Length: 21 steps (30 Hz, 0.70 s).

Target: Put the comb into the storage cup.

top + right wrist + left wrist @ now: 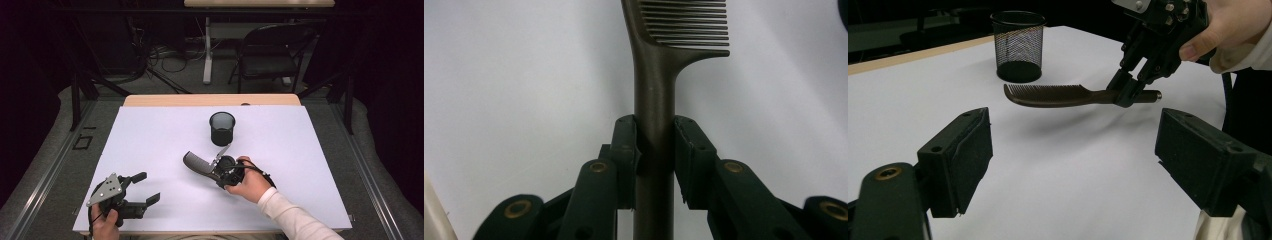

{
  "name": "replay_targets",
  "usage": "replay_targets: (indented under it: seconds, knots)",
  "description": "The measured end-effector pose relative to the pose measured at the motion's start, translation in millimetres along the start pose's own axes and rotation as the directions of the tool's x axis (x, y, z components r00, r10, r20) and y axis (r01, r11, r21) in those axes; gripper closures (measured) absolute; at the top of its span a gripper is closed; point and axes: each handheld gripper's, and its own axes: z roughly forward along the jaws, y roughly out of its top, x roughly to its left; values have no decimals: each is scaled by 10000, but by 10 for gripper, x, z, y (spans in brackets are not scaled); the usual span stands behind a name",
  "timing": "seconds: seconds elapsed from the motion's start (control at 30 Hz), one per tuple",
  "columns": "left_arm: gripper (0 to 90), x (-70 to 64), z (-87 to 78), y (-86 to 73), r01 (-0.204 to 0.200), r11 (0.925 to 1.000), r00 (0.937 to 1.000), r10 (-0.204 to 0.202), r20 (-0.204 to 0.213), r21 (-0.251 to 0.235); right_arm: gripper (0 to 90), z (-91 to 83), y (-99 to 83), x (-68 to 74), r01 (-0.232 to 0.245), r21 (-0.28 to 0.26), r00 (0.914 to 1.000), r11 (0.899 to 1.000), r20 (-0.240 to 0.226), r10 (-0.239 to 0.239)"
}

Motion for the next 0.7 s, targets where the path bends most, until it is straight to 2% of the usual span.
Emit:
replay_targets:
  seconds: [0.2, 0.23, 0.47, 0.57, 0.7]
  knots:
    - [155, -2, 10, 2, -5, 10000, 10000, 5, -37, 26, 727, -32, 3, -2, -69, -400, 10000, 9992, 58, 72]
    - [155, -7, 12, 3, -8, 10000, 9999, 9, -135, 52, 727, -32, 3, -2, -69, -400, 10000, 9992, 58, 72]
    - [155, -14, 34, 10, -70, 9997, 9999, 71, -78, 239, 727, -41, 8, -3, -60, -567, 9999, 9984, 146, 69]
    - [155, -7, 47, 12, -3, 9996, 10000, 4, -49, 278, 727, -41, 6, -4, -50, -634, 9998, 9980, 212, 64]
    - [155, 9, 87, 7, 213, 9983, 9995, -200, -235, 548, 727, -45, 6, -4, -70, -786, 9997, 9969, 244, 90]
